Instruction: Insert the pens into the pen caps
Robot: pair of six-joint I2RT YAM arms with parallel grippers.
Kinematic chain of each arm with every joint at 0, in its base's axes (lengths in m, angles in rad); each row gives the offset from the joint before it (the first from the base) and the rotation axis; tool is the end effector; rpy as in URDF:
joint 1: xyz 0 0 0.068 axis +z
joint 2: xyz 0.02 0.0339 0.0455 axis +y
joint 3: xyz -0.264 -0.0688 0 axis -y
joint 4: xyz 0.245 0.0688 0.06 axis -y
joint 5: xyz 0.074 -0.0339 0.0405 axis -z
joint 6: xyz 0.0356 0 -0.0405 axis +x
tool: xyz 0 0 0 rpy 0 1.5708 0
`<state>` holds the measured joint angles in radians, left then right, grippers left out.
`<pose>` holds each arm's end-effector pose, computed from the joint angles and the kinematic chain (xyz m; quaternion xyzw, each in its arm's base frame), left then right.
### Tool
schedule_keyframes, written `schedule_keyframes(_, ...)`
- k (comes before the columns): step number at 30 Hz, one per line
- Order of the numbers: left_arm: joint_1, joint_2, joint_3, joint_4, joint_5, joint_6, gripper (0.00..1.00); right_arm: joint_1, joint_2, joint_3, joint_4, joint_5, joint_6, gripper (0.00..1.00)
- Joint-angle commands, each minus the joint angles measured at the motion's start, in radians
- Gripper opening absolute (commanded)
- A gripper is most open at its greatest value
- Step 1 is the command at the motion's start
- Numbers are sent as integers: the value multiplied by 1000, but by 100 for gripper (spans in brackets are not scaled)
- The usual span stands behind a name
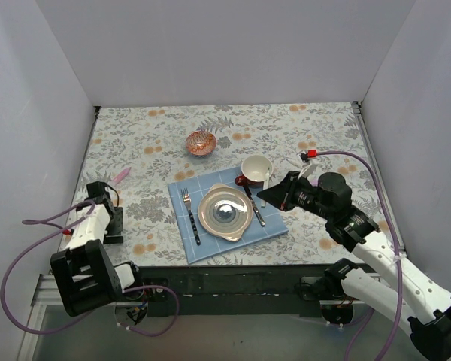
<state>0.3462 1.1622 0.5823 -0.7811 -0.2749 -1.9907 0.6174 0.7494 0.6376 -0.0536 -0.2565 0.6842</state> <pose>0.1618 0.0686 0.1658 -0.9121 0.3726 0.0167 0.1704 0.1447 0.1138 0.3078 -0.0573 0.7592 0.4660 0.4508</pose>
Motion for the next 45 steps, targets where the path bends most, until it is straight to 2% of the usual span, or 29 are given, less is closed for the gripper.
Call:
schedule_keyframes(1, 7, 62, 4, 61, 3, -744, 63, 2, 24, 25, 35, -9, 12, 1)
schedule_keyframes(8, 7, 106, 30, 124, -37, -715, 65, 1, 39, 33, 35, 0, 8, 1)
schedule_keyframes(16, 7, 160, 129, 8, -58, -747, 65, 2, 77, 25, 44, -21, 21, 1)
schedule_keyframes(23, 7, 146, 175, -23, -90, -773, 65, 4, 103, 34, 72, -32, 34, 1)
schedule_keyframes(35, 7, 208, 165, 22, -158, -800, 66, 4, 142, 40, 84, -41, 55, 1)
schedule_keyframes(38, 7, 251, 175, 22, -159, -800, 65, 5, 156, 45, 87, -44, 61, 1)
schedule_keyframes(45, 7, 312, 169, 48, -133, -780, 54, 12, 172, 47, 100, -41, 72, 1)
